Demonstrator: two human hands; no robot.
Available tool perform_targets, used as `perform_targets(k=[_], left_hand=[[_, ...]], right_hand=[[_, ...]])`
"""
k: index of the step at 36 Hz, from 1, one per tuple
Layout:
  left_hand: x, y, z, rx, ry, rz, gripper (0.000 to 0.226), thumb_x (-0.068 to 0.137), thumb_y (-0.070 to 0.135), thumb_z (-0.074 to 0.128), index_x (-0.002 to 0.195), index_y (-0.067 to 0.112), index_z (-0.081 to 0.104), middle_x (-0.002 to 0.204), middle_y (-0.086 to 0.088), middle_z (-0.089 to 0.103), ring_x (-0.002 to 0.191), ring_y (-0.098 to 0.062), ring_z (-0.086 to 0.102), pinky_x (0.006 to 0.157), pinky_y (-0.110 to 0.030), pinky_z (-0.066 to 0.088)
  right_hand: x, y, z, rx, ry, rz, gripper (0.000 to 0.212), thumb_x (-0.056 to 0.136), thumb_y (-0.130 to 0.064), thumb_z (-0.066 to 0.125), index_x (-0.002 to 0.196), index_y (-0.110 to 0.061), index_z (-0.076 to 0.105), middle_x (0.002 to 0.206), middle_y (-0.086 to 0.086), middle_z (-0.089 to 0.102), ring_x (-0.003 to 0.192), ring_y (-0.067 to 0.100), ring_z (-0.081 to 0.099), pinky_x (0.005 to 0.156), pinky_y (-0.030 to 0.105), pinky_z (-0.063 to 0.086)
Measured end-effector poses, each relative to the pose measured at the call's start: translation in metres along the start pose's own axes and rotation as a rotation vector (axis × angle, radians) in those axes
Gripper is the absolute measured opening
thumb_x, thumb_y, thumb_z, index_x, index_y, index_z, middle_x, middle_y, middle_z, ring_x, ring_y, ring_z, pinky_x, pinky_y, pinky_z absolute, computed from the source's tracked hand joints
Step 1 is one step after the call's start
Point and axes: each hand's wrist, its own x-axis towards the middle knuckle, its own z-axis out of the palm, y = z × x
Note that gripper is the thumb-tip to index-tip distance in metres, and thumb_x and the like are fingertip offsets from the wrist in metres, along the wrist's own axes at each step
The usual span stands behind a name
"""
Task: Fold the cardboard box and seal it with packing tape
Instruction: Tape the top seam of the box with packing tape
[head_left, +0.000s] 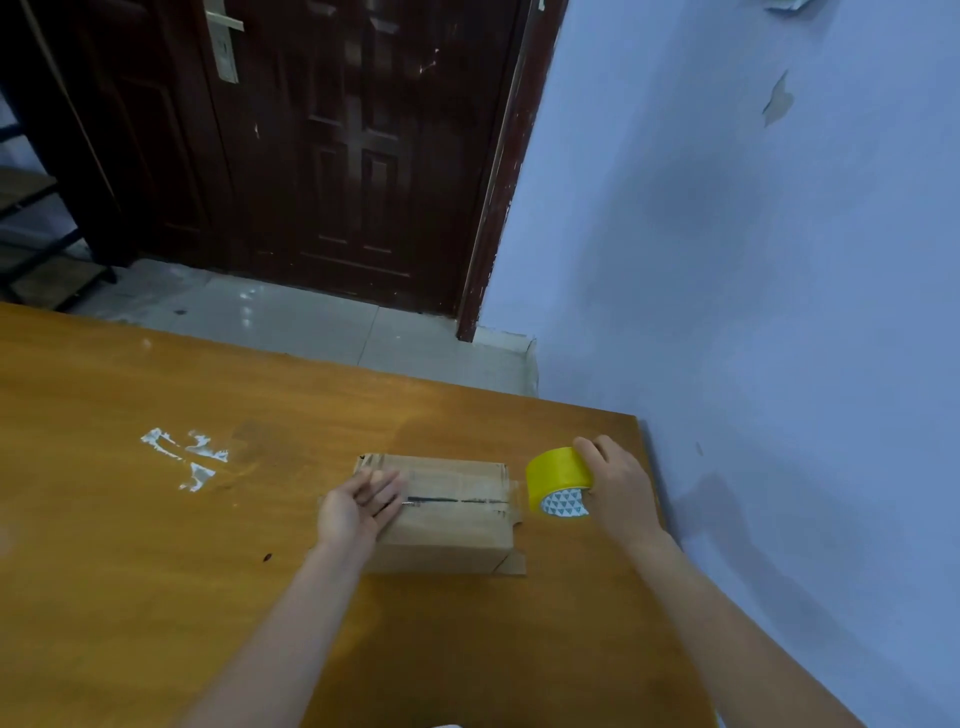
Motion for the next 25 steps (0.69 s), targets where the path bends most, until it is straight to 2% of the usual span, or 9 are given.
perform_targets(k=[2,5,9,13,15,17,19,22,25], left_hand=[[0.000,0.003,-0.003,-0.044,-0.029,-0.023,0.025,0.101,0.010,0.034,0.124,0.004,0.041,0.072,-0.012,0.073,0.065,-0.023,0.072,0.063,-0.040,0.059],[0.002,0.007,-0.007,-0.108,-0.052,-0.062,0.028,0.101,0.012,0.033,0.127,0.005,0.040,0.072,-0.011,0.073,0.064,-0.021,0.072,0.078,-0.050,0.051],[0.001,0.009,-0.009,-0.163,-0.063,-0.106,0.040,0.101,0.014,0.033,0.138,0.001,0.036,0.104,-0.019,0.069,0.078,-0.025,0.072,0.096,-0.054,0.040],[0.001,0.012,-0.011,-0.218,-0.075,-0.136,0.040,0.100,0.016,0.035,0.137,0.001,0.038,0.108,-0.021,0.066,0.072,-0.027,0.072,0.097,-0.055,0.038],[0.001,0.014,-0.012,-0.236,-0.094,-0.147,0.036,0.100,0.017,0.034,0.132,0.002,0.042,0.124,-0.021,0.059,0.071,-0.027,0.073,0.097,-0.055,0.038],[0.001,0.016,-0.013,-0.236,-0.105,-0.149,0.033,0.100,0.017,0.035,0.127,0.002,0.044,0.124,-0.020,0.059,0.072,-0.026,0.073,0.095,-0.053,0.039],[0.000,0.017,-0.013,-0.235,-0.102,-0.155,0.032,0.100,0.018,0.035,0.124,0.001,0.047,0.108,-0.019,0.066,0.076,-0.027,0.072,0.089,-0.045,0.045],[-0.002,0.021,-0.012,-0.241,-0.087,-0.189,0.031,0.099,0.018,0.037,0.119,-0.004,0.048,0.099,-0.018,0.066,0.097,-0.028,0.065,0.072,-0.033,0.054],[-0.003,0.026,-0.011,-0.185,-0.068,-0.120,0.023,0.099,0.012,0.040,0.109,-0.005,0.053,0.090,-0.018,0.067,0.084,-0.027,0.067,0.062,-0.030,0.059]], right_hand=[[0.000,-0.004,0.002,0.009,-0.010,0.007,0.068,0.024,0.012,0.083,0.089,-0.003,0.066,0.073,0.011,0.061,0.054,0.029,0.058,0.042,0.027,0.039],[0.000,-0.007,0.005,0.025,-0.002,0.006,0.066,0.027,0.013,0.082,0.090,-0.002,0.066,0.073,0.011,0.060,0.054,0.027,0.057,0.043,0.024,0.034],[0.000,-0.009,0.005,0.049,0.007,0.010,0.065,0.032,0.014,0.082,0.093,-0.001,0.066,0.076,0.012,0.061,0.056,0.028,0.059,0.042,0.025,0.038],[0.001,-0.010,0.004,0.074,-0.004,0.004,0.066,0.033,0.012,0.084,0.095,0.000,0.065,0.078,0.013,0.061,0.058,0.029,0.060,0.042,0.029,0.044],[0.002,-0.012,0.005,0.084,-0.016,0.001,0.065,0.035,0.011,0.085,0.097,0.000,0.065,0.079,0.013,0.061,0.060,0.029,0.060,0.043,0.030,0.045],[0.002,-0.013,0.006,0.083,-0.031,0.000,0.065,0.036,0.011,0.084,0.097,-0.001,0.065,0.079,0.013,0.061,0.059,0.027,0.059,0.043,0.028,0.043],[0.002,-0.015,0.007,0.083,-0.040,0.001,0.064,0.037,0.011,0.084,0.097,-0.002,0.065,0.079,0.012,0.061,0.058,0.026,0.058,0.044,0.026,0.041],[0.002,-0.016,0.007,0.077,-0.044,-0.003,0.064,0.037,0.010,0.084,0.096,-0.003,0.065,0.079,0.011,0.061,0.057,0.026,0.058,0.044,0.024,0.038],[0.002,-0.015,0.008,0.065,-0.052,-0.012,0.063,0.037,0.009,0.084,0.096,-0.004,0.065,0.078,0.010,0.061,0.057,0.024,0.057,0.043,0.024,0.038]])
